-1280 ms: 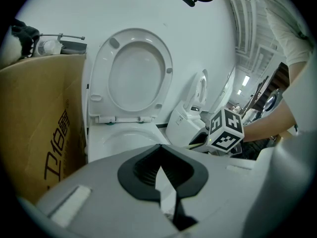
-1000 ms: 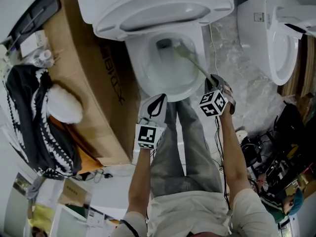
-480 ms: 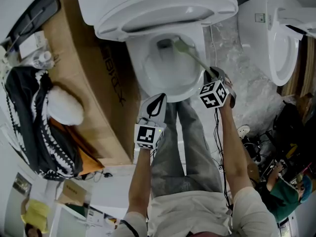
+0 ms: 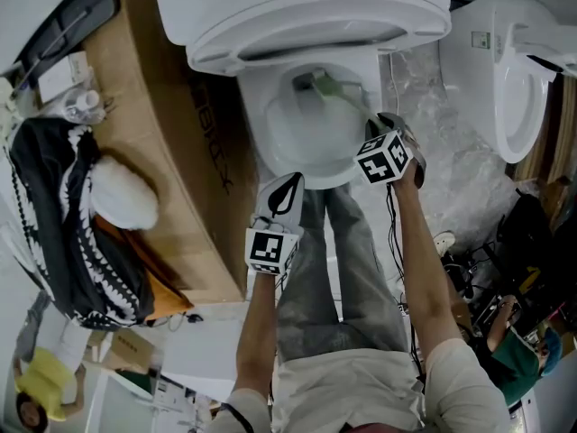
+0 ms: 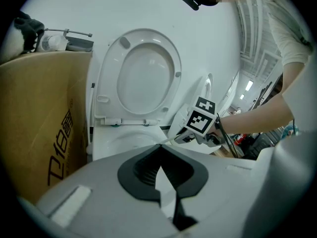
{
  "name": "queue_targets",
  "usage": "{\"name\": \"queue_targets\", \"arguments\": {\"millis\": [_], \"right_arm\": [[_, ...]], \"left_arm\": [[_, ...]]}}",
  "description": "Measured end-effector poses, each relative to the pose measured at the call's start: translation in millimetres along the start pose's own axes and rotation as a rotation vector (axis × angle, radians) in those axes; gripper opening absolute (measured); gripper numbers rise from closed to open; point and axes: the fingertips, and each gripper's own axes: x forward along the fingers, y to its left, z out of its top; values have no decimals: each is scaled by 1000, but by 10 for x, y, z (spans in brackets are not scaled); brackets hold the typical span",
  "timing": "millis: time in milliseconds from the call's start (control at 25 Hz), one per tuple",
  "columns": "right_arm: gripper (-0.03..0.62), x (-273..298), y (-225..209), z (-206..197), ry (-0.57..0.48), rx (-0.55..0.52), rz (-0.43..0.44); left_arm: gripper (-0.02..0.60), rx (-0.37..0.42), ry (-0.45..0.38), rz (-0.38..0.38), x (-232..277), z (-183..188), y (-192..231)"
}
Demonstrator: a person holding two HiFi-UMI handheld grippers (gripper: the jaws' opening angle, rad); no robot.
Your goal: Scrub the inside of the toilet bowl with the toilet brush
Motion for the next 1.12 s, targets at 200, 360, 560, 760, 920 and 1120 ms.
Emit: {"name": "queue_targets", "arguments": {"millis": [200, 360, 560, 760, 920, 1120], "right_arm": [[95, 103, 69, 76, 21, 0, 18], [95, 149, 104, 159, 29, -16, 22], [95, 139, 254, 324, 8, -43, 38], [94, 66, 529, 377, -31, -9, 63], [94, -29, 698, 381, -61, 43, 88], [94, -119, 877, 298, -80, 102, 133]], "left_arm": [[20, -14, 6, 6, -19, 10, 68], [20, -17, 4, 11, -35, 27, 108], [20, -27, 0, 16, -54, 15, 151], [18, -39, 5, 14, -74, -35, 148], [20, -45, 6, 15, -84, -57, 148], [18, -45, 5, 14, -87, -81, 119]]}}
